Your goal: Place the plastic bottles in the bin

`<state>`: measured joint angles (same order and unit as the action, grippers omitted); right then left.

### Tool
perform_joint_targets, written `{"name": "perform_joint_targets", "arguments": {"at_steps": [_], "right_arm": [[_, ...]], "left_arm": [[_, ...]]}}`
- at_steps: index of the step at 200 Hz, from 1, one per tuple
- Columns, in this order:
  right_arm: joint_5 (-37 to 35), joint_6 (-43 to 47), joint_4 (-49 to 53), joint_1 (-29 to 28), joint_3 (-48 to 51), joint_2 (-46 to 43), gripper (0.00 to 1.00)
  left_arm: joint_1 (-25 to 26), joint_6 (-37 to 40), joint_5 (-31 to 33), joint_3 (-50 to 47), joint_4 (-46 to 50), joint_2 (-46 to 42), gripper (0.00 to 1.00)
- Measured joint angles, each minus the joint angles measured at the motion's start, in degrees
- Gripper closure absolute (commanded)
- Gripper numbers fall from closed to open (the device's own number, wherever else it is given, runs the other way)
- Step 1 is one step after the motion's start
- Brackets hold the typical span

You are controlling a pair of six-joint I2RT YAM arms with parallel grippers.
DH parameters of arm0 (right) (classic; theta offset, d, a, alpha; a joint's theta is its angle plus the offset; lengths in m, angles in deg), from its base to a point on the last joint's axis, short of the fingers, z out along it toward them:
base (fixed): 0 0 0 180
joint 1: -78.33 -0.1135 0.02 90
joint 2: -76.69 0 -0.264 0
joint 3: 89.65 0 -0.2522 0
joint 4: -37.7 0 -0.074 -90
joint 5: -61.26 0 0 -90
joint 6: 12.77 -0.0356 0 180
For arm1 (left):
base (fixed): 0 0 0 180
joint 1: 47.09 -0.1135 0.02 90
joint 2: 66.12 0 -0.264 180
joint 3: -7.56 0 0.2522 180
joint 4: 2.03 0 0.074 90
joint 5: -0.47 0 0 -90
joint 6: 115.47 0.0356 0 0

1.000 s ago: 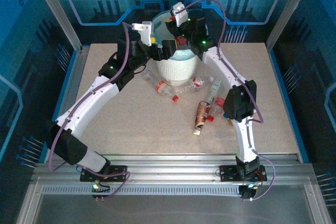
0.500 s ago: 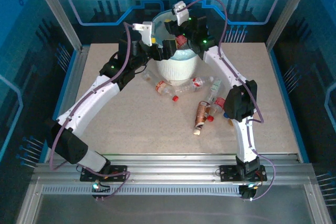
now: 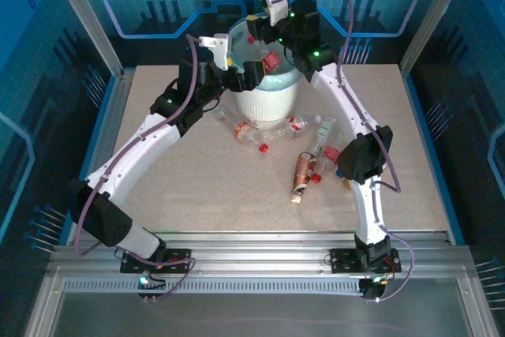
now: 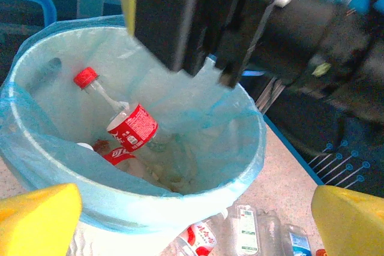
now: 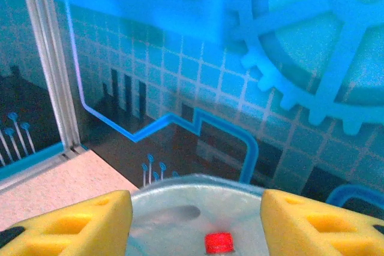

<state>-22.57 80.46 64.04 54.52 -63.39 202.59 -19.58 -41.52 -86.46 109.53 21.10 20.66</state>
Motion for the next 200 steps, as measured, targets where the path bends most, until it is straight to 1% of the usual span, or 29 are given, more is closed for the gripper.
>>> {"name": "perform_joint_targets", "arguments": {"at_steps": [26, 40, 66, 82, 104, 128, 142, 176, 200], "right_arm": [[3.78, -0.96, 5.31, -0.09, -6.21, -1.03, 0.43], [5.92, -1.18, 8.28, -0.31, -7.82, -2.36, 0.43], [9.55, -0.61, 13.92, -2.16, -7.76, -6.03, 0.44], [11.17, 0.52, 16.79, -4.63, -4.66, -9.38, 0.44], [12.33, 3.26, 19.04, -9.84, 3.78, -15.08, 0.43], [11.87, 6.64, 18.88, -15.89, 17.44, -21.73, 0.43], [10.71, 7.21, 18.23, -18.1, 25.29, -24.98, 0.43], [5.49, 3.65, 15.96, -17.94, 43.01, -32.65, 0.41], [1.97, -1.46, 15.65, -16.37, 54.95, -38.84, 0.41]], "left_arm": [[0.0, 0.2, 0.55, -1.05, 0.72, -1.22, 0.01], [0.0, 0.66, 0.87, -2.47, 0.96, -2.89, 0.01], [0.0, 1.49, 2.34, -6.73, 2.19, -8.09, 0.01], [0.0, 1.64, 3.65, -10.16, 3.1, -12.48, 0.01], [-0.02, 1.64, 5.14, -15.85, 4.44, -19.04, 0.01], [-0.2, 1.55, 6.99, -22.58, 7.02, -25.83, 0.01], [-0.42, 1.44, 7.96, -26.23, 8.92, -29.0, 0.01], [-0.57, 1.62, 8.39, -32.81, 14.19, -34.27, 0.01], [-0.55, 1.68, 6.64, -35.91, 15.52, -35.98, 0.01]]}}
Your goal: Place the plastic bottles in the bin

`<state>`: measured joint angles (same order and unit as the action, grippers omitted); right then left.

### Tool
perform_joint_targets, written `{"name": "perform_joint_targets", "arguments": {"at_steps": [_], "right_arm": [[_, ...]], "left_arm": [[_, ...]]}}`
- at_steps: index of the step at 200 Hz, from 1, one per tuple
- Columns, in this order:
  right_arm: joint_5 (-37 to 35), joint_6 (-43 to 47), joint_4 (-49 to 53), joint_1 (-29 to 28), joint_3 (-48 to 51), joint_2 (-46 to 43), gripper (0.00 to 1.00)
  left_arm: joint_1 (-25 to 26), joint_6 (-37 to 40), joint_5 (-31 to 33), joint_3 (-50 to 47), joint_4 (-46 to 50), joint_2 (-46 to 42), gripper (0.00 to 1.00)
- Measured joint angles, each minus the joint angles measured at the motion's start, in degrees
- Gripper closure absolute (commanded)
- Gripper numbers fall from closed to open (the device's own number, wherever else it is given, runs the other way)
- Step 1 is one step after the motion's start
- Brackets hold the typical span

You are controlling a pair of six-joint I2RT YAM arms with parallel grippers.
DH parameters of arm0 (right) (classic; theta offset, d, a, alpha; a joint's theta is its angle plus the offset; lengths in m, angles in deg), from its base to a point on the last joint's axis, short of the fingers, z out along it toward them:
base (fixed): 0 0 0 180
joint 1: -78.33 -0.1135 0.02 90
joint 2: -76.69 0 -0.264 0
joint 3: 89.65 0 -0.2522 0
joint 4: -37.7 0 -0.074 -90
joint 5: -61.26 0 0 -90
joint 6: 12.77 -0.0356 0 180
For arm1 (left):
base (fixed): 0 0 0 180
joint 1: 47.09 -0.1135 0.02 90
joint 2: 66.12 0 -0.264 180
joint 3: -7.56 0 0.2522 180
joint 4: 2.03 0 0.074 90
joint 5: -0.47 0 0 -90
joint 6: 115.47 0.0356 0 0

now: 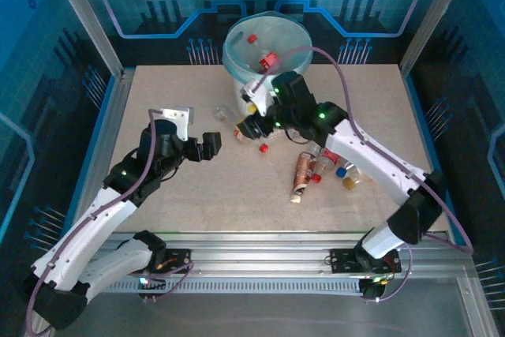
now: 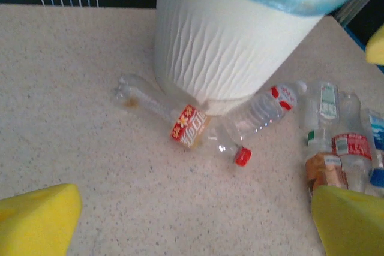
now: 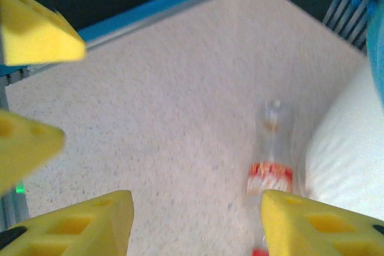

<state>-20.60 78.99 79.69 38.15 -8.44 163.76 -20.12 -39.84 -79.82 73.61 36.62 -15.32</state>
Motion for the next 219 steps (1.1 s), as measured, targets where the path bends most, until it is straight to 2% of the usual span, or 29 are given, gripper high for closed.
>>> {"name": "perform_joint_targets", "arguments": {"at_steps": [23, 41, 72, 103, 133, 164, 194, 219], "right_arm": [[-1.53, -6.14, -0.09, 3.3, 11.02, -6.49, 0.4], [-3.23, -12.02, 1.92, 7.8, 17.33, -11.1, 0.39], [-5.4, -19.76, 6.1, 19.52, 22.01, -14.95, 0.39], [-6.64, -22.99, 7.37, 32.5, 25.53, -15.54, 0.38], [-6.71, -25.83, 5.68, 46.51, 28.89, -15.61, 0.36], [-6.64, -29.16, 1.99, 57.07, 31.39, -15.17, 0.31], [-6.01, -33.31, -3.89, 62.71, 36.33, -12.55, 0.28], [-5.07, -35.78, -5.44, 63.84, 39.78, -10.71, 0.25]], "left_arm": [[1.05, 0.0, -3.37, -2.73, -0.26, 0.48, 0.01], [4.37, 0.44, -4.66, -4.26, -0.96, 2.67, 0.01], [12.28, 1.33, -5.27, -4.48, -4.35, 9.86, 0.01], [18.12, 2.47, -5.57, -2.19, -7.13, 18.32, 0.01], [23.19, 4.5, -5.73, 6.49, -9.33, 28.04, 0.01], [27.12, 7.65, -6.32, 18.34, -11.32, 38.95, 0.01], [29.53, 10.27, -7.72, 28.3, -11.87, 48.87, 0.01], [30.69, 11.43, -8.9, 32.65, -12.31, 54.53, 0.01]]}}
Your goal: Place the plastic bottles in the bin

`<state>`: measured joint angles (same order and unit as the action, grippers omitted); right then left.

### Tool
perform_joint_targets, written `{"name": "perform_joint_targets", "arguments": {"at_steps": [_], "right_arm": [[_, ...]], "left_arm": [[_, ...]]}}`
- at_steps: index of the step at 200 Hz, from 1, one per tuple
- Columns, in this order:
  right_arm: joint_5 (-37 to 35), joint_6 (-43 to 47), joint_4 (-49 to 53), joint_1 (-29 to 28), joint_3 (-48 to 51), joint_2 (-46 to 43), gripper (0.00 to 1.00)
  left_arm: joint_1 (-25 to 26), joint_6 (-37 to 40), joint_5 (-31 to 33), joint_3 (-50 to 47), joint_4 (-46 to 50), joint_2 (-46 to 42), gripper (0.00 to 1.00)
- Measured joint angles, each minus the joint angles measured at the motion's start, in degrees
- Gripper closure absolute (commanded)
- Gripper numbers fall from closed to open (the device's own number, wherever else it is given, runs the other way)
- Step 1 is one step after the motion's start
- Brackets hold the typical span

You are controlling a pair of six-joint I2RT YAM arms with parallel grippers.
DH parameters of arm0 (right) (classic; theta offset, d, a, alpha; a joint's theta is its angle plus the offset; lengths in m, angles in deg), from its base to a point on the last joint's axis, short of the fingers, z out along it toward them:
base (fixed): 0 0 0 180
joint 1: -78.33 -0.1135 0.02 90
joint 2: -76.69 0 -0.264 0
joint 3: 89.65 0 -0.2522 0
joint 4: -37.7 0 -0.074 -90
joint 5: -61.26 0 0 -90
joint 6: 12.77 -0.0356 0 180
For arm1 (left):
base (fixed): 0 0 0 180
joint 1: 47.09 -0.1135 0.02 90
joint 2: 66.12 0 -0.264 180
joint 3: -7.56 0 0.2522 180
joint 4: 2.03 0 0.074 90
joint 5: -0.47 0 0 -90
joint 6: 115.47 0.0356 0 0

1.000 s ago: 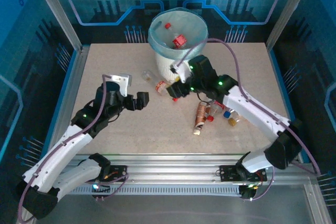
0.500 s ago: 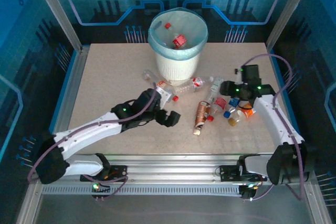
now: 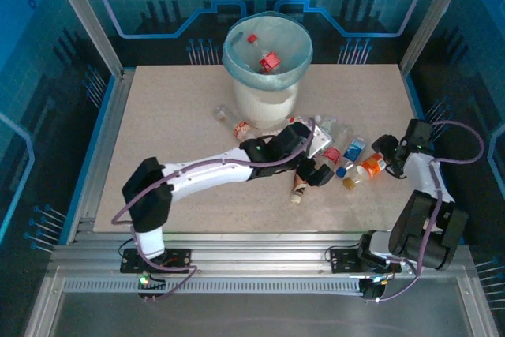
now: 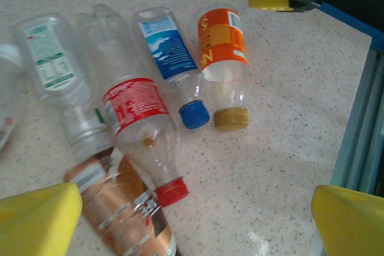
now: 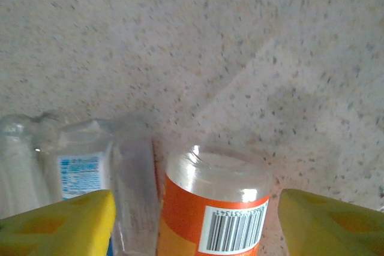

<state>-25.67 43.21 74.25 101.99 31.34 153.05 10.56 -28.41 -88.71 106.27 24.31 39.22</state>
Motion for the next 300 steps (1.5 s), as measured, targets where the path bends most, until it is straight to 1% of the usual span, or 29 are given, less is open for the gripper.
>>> {"name": "perform_joint_targets", "arguments": {"at_steps": [19, 64, 104, 160, 182, 204, 221, 242, 265, 289, 300], "right_arm": [[0.66, -1.01, -1.51, 0.0, 0.87, 1.29, 0.23], [3.45, -2.08, -4.9, 0.0, 2.21, 5.18, 0.24], [6.47, -2.84, -7.56, 0.22, 3.1, 8.59, 0.31], [9.05, -3.5, -8.94, 3.52, 4.57, 9.07, 0.44], [9.46, -3.48, -9.09, 5.01, 4.57, 9.05, 0.47], [9.4, -3.45, -9.11, 5.29, 4.76, 8.22, 0.5], [9.22, -3.43, -8.66, 5.29, 4.81, 5.99, 0.5], [7.89, -3.43, -7.58, 5.2, 4.76, 0.96, 0.52], [3.5, -3.45, -5.68, 1.97, 4.35, -6.95, 0.53], [-3.26, -3.34, -3.78, -5.64, 1.99, -15.17, 0.53], [-6.86, -3.26, -3.34, -10.29, 0.02, -18.21, 0.53]], "left_arm": [[0.28, -0.04, -0.96, 0.96, -0.33, 2.4, 0.01], [0.28, -0.09, -2.6, 1.84, -0.81, 4.81, 0.01], [0.28, -0.11, -2.82, 1.97, -0.9, 4.81, 0.01], [0.28, -0.5, -2.84, 2.03, -0.92, 4.83, 0.01], [0.28, -1.03, -2.84, 2.03, -0.9, 4.85, 0.01], [0.28, -1.22, -2.84, 2.05, -0.9, 4.85, 0.01], [0.26, -1.42, -2.82, 2.14, -0.9, 4.85, 0.01], [0.09, -1.62, -2.82, 2.12, -0.87, 4.02, 0.01], [-0.55, -1.75, -2.82, 1.46, -1.18, 0.13, 0.01], [-2.23, -2.8, -2.8, -0.33, -2.21, -6.95, 0.01], [-3.41, -3.13, -2.75, -0.96, -2.64, -10.21, 0.01]]}}
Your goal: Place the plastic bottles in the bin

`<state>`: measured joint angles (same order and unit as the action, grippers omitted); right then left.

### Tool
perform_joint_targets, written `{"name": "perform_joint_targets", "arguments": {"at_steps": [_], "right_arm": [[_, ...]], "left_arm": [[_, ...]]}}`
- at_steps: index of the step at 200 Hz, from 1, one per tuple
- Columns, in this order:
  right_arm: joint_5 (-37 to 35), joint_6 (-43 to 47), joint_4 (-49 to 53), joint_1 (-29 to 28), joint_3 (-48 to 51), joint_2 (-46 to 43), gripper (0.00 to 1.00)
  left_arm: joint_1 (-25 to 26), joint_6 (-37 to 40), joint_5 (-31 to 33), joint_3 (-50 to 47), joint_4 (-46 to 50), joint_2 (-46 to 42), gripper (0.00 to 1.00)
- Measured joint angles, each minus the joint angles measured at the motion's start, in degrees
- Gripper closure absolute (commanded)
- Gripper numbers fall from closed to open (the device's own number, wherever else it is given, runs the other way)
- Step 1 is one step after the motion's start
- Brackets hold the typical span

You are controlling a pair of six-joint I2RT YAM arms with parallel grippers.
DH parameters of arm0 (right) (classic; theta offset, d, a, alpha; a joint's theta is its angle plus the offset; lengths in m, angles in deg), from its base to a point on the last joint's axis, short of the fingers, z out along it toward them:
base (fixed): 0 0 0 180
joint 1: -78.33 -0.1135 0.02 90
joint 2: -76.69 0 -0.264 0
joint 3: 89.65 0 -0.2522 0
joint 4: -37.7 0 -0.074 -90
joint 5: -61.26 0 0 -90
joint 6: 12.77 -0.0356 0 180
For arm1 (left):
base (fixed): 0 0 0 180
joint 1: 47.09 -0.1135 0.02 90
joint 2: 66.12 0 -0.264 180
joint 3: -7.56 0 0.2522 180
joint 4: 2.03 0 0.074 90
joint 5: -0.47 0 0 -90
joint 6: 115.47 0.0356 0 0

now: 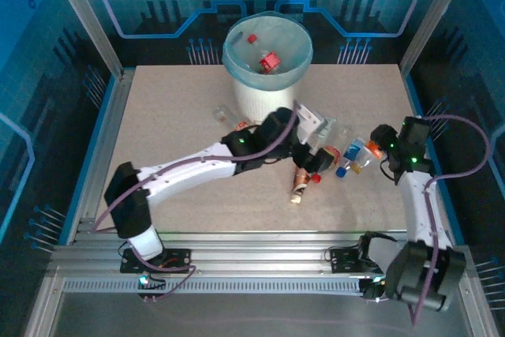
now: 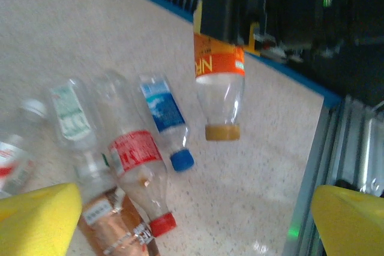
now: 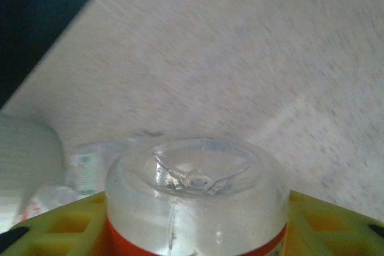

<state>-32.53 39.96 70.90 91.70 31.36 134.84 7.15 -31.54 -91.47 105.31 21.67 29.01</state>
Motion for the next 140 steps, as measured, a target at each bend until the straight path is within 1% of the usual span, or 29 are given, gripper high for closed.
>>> {"name": "perform_joint_targets", "arguments": {"at_steps": [19, 38, 67, 101, 116, 140], "right_arm": [[-3.82, 0.15, -0.61, -7.23, -3.48, -2.82, 0.53], [-5.81, 0.24, -1.4, -12.83, -7.32, -2.84, 0.53], [-8.41, 2.95, -2.78, -22.43, -14.51, 0.02, 0.53], [-11.08, 9.81, -7.26, -33.99, -23.06, 4.83, 0.53], [-11.23, 13.46, -10.6, -37.75, -26.23, 7.1, 0.54], [-10.64, 18.71, -16.11, -41.55, -31.06, 11.06, 0.54]], "left_arm": [[-2.47, -0.02, 0.37, -0.22, 0.04, -4.33, 0.01], [-5.55, -0.13, 0.68, -0.22, 0.74, -6.99, 0.01], [-11.19, -1.6, 0.76, -0.26, 2.38, -9.42, 0.01], [-16.04, -1.57, 0.0, -0.26, 3.15, -11.61, 0.01], [-17.35, -1.6, -0.24, -0.24, 3.17, -12.28, 0.01], [-19.04, -1.99, -0.5, -0.2, 3.17, -12.76, 0.01]]}}
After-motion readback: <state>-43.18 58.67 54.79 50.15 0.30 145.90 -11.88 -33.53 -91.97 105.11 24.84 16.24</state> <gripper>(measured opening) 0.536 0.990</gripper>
